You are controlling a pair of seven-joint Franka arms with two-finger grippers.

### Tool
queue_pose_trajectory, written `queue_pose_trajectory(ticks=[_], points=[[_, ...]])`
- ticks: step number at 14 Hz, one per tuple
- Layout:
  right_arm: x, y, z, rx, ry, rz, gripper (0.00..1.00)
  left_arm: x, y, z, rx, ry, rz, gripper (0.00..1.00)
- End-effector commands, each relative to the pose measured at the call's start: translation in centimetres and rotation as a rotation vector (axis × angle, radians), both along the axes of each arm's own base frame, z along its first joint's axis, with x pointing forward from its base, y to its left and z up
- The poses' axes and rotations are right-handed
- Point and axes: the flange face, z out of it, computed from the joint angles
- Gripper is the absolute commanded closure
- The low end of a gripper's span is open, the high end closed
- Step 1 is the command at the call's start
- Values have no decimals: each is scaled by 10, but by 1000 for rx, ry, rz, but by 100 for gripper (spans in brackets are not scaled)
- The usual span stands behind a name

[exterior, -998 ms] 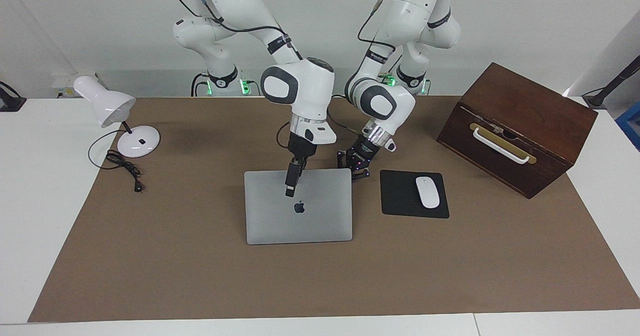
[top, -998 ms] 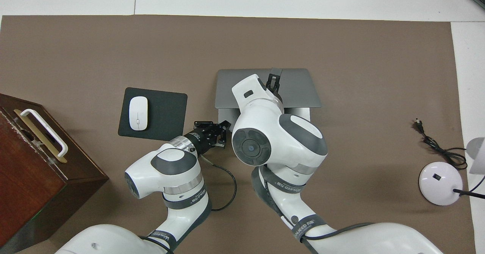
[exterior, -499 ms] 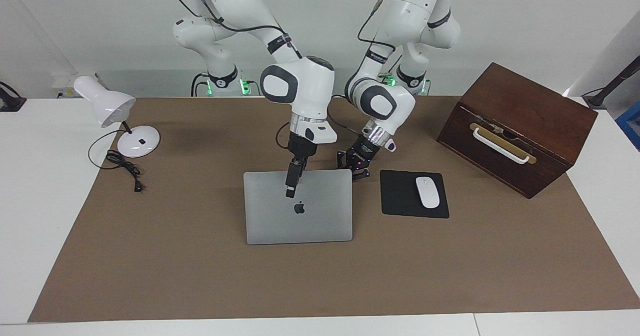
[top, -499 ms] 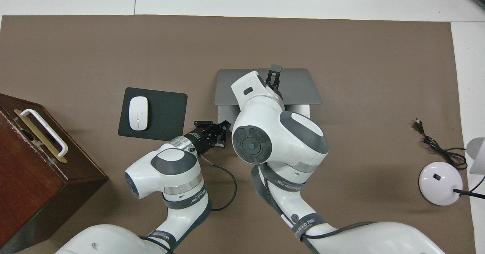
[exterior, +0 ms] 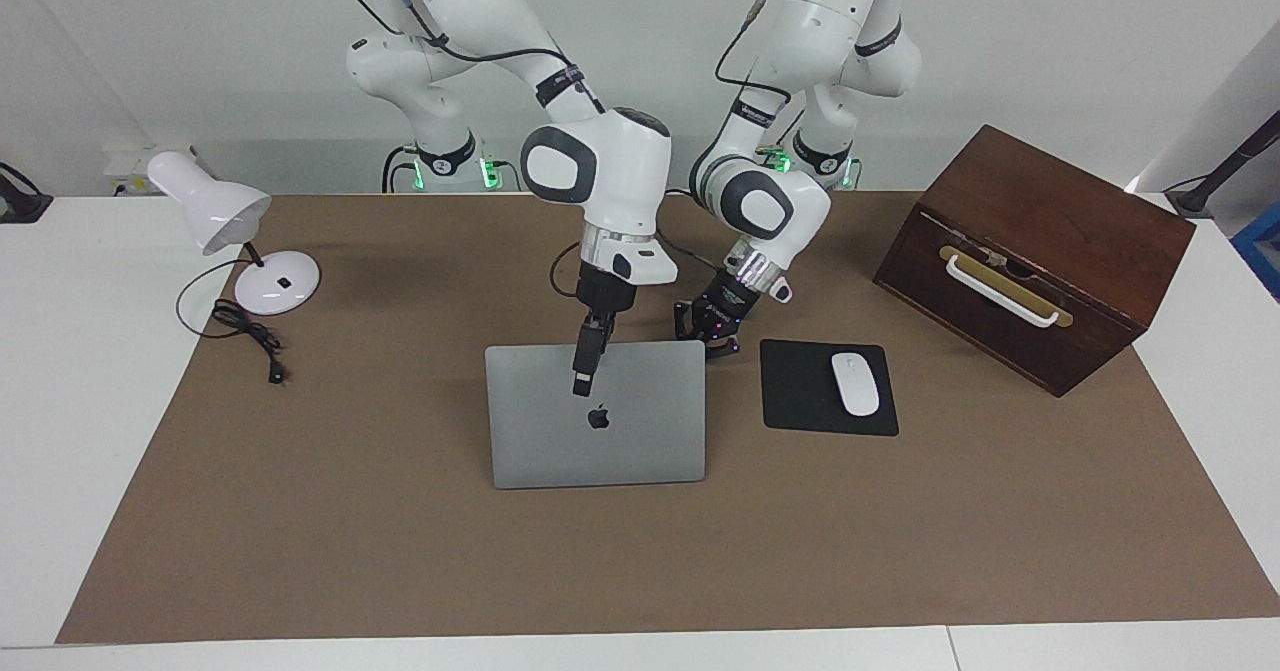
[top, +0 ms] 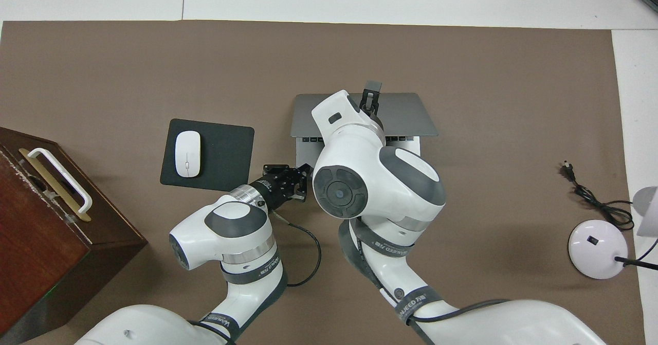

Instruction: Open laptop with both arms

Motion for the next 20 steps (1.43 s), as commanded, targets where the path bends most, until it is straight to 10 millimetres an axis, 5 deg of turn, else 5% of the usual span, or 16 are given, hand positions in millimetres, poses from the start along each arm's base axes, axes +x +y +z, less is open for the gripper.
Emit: queue_pose_trajectory(ticks=[1, 20], points=[[13, -3, 9, 5, 20, 6, 0, -13, -4, -41, 62, 55, -13, 100], [29, -2, 27, -41, 0, 63, 0, -14, -4, -42, 63, 55, -14, 100]])
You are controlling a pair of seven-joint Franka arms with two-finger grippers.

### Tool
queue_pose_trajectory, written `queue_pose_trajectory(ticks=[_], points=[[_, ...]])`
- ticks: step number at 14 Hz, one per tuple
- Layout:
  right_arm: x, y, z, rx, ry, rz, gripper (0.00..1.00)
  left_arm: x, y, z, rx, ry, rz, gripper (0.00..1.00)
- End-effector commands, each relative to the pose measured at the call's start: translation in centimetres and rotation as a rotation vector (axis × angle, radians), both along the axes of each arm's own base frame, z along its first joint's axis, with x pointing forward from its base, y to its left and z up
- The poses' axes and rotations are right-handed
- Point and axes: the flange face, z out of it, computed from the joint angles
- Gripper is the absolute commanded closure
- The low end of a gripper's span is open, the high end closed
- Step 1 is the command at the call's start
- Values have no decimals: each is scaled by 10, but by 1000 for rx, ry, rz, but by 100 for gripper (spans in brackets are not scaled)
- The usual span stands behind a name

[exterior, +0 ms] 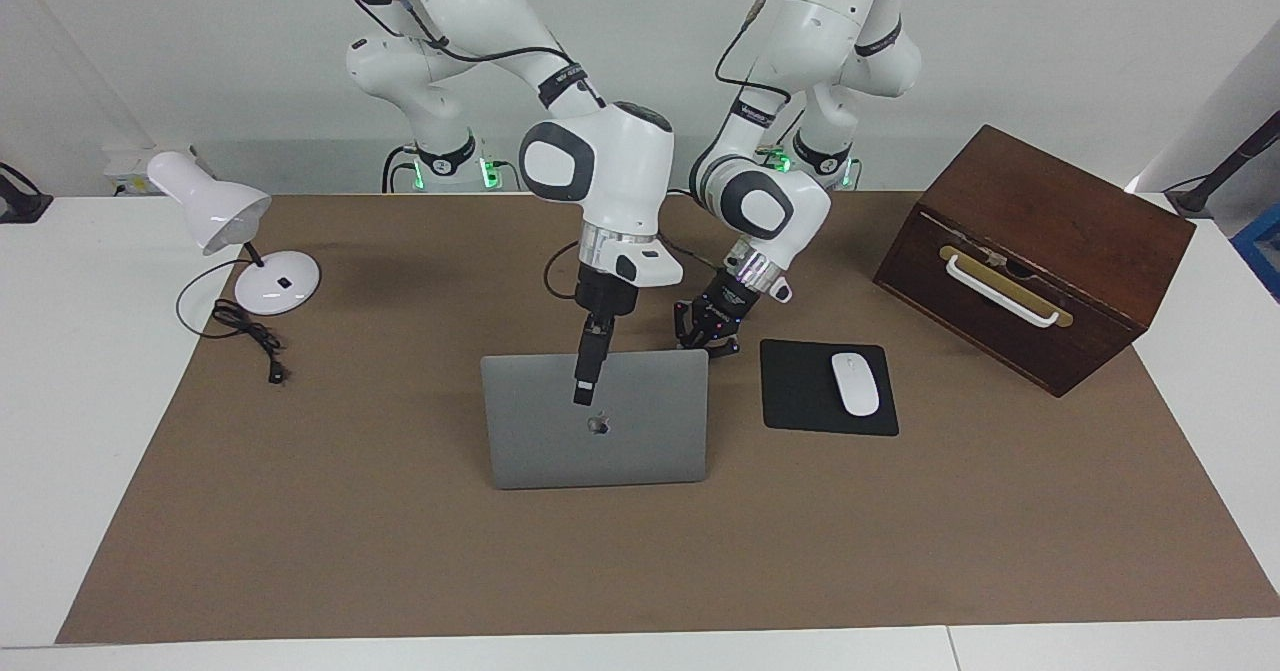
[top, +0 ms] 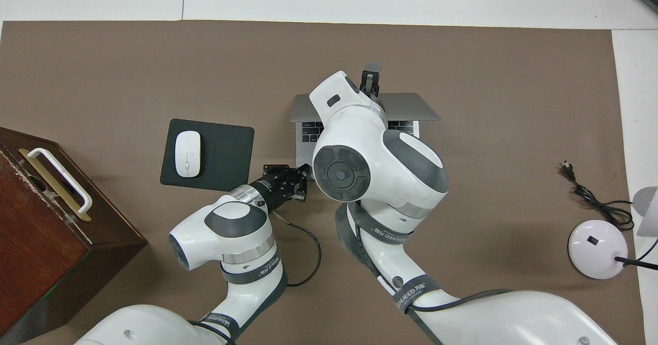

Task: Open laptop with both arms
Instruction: 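Raise the lid with the right gripper, pushing it away from the robot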

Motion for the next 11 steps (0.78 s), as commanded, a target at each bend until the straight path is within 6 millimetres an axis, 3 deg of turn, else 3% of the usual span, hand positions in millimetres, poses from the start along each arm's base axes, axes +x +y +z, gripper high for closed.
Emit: queue_pose_trajectory(ticks=[1, 11], points=[[11, 0, 10, -23, 4, 39, 0, -14, -4, -42, 64, 54, -17, 100], [21, -5, 17, -51, 4, 58, 0, -16, -8, -42, 67, 50, -28, 100]])
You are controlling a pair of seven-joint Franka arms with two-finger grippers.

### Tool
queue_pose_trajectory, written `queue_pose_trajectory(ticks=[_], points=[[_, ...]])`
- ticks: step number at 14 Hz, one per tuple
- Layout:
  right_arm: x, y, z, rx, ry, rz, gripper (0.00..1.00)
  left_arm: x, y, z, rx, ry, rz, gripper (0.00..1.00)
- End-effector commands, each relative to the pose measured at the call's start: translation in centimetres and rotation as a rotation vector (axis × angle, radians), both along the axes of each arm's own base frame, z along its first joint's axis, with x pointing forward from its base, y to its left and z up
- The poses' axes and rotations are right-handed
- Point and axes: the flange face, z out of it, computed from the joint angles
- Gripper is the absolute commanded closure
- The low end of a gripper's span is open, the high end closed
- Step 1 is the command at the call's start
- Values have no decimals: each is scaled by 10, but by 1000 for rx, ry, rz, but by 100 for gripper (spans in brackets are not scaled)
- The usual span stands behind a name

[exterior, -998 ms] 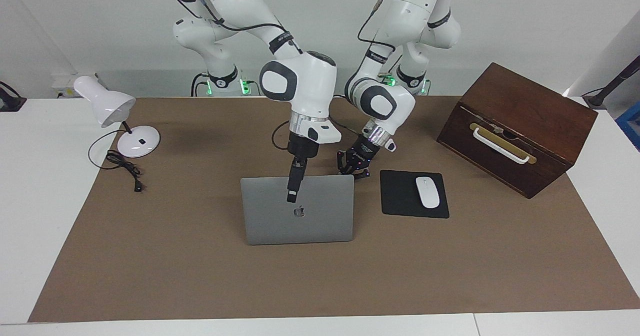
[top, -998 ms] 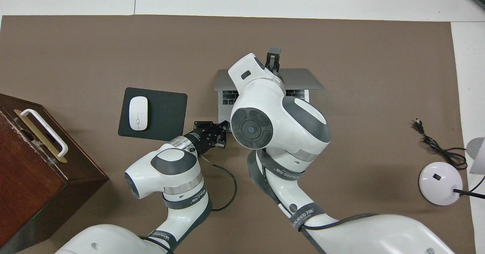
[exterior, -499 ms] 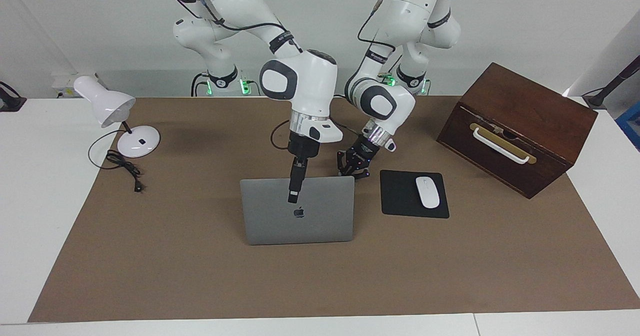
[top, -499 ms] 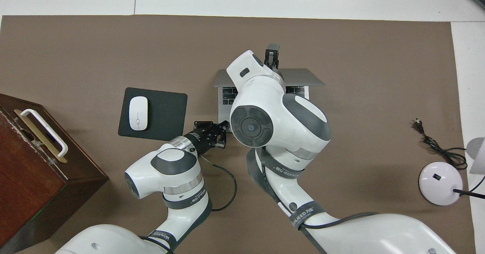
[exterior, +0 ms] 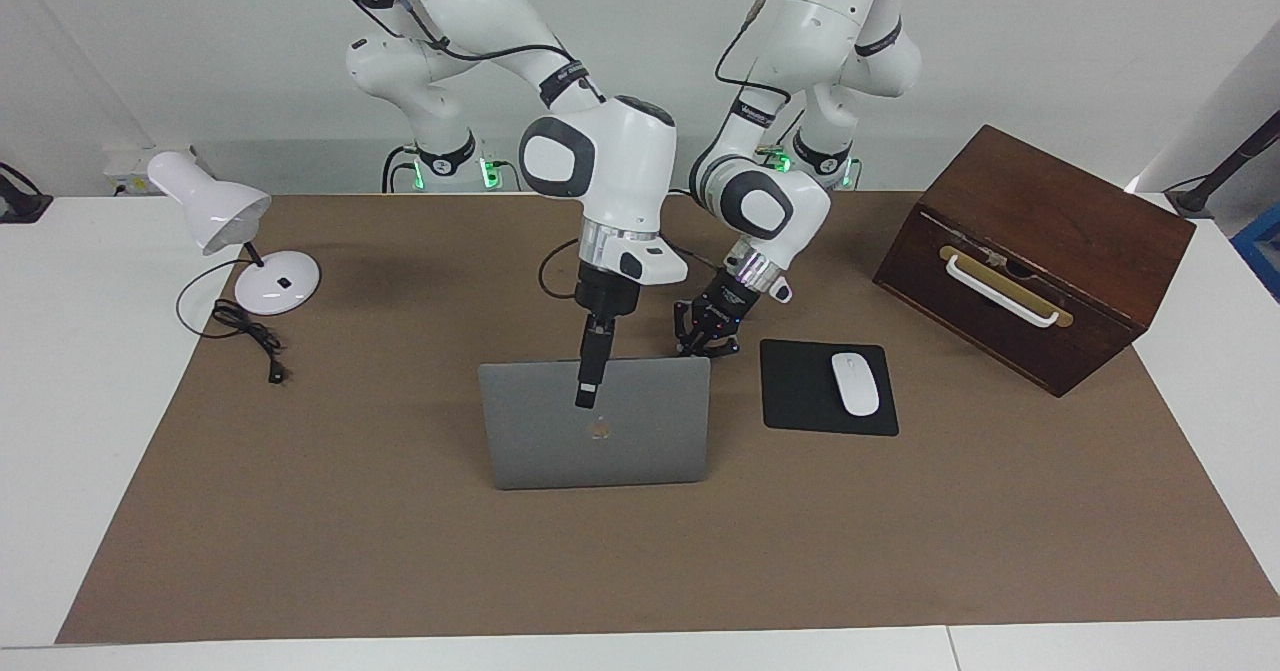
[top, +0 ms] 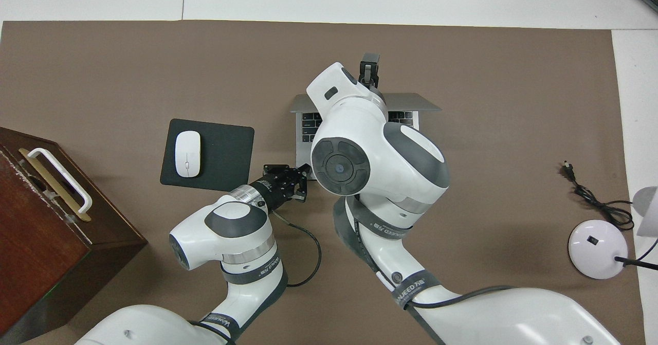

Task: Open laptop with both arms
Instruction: 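Raise the lid with the right gripper, pushing it away from the robot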

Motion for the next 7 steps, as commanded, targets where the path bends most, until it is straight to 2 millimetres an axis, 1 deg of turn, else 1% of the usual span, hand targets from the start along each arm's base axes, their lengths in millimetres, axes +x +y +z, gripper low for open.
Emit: queue_pose_trajectory(ticks=[1, 7], points=[[11, -5, 2, -16, 7, 13, 0, -16, -7, -42, 62, 57, -20, 100], [12, -6, 3, -42, -8, 22, 0, -16, -7, -42, 63, 56, -21, 100]])
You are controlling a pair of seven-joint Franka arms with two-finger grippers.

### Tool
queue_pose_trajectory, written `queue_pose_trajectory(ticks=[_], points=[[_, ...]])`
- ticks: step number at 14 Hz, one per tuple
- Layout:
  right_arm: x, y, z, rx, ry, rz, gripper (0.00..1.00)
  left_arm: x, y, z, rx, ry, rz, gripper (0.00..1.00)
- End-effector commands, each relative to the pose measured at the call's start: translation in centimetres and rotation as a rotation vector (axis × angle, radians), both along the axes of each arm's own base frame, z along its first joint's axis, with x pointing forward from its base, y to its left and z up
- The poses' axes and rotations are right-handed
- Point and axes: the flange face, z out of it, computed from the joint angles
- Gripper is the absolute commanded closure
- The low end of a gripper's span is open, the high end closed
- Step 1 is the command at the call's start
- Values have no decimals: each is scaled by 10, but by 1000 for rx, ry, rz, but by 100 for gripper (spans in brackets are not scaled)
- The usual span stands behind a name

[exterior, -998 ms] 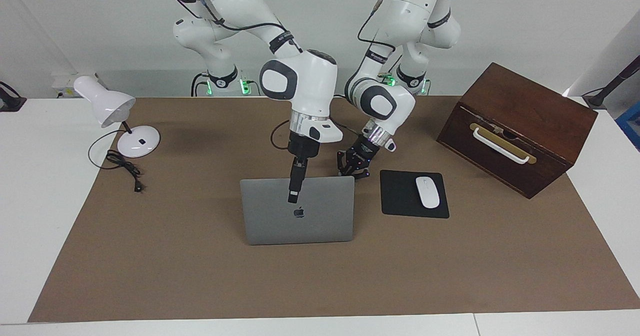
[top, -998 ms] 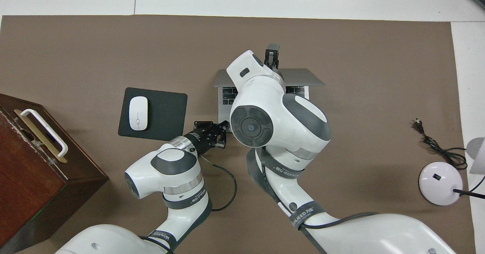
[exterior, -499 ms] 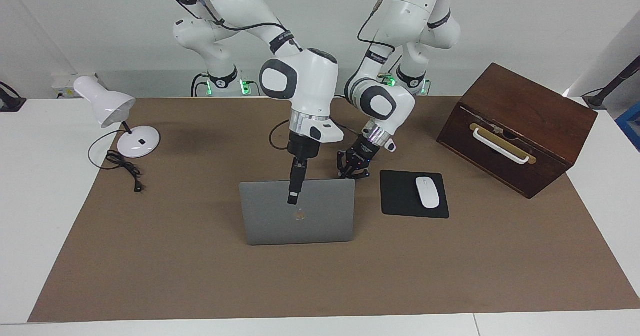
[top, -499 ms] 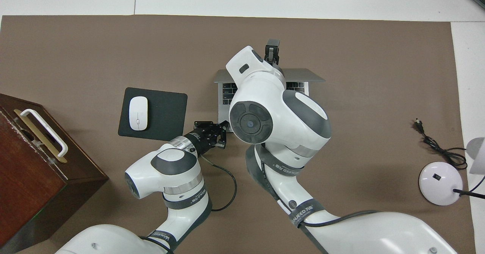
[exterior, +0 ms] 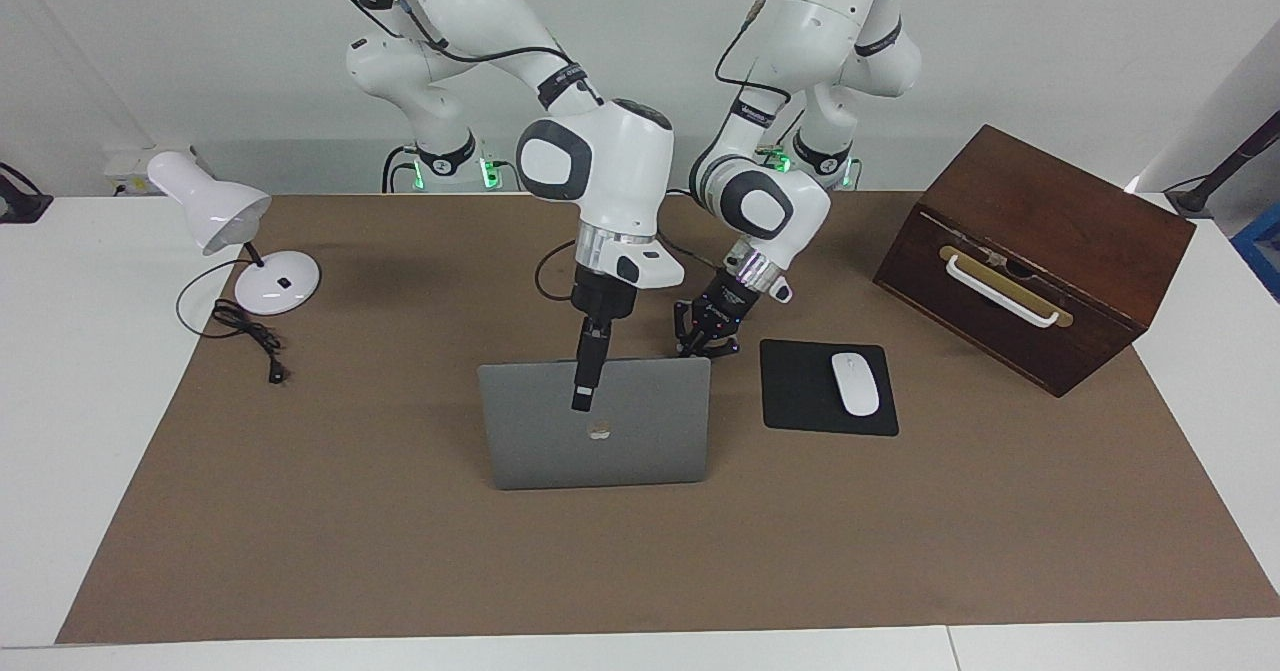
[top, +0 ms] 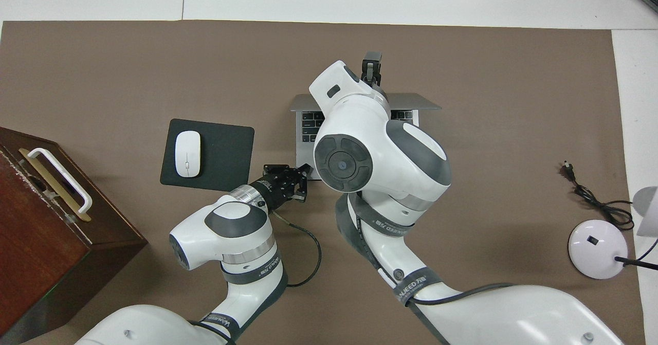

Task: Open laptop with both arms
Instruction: 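Raise the lid with the right gripper, pushing it away from the robot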

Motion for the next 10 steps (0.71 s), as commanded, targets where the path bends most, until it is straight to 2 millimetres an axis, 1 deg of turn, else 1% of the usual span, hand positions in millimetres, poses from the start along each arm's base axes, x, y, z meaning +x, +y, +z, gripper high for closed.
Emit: queue_pose_trajectory(ticks=[1, 4, 8, 10], points=[[10, -1, 9, -42, -18, 24, 0, -16, -7, -42, 62, 58, -20, 100], [14, -1, 14, -62, -34, 27, 0, -16, -7, -42, 62, 58, -20, 100], [16, 1, 15, -62, -39, 27, 0, -16, -7, -42, 62, 58, -20, 100], [21, 0, 19, -57, -49, 21, 0, -16, -7, -42, 62, 58, -20, 100]])
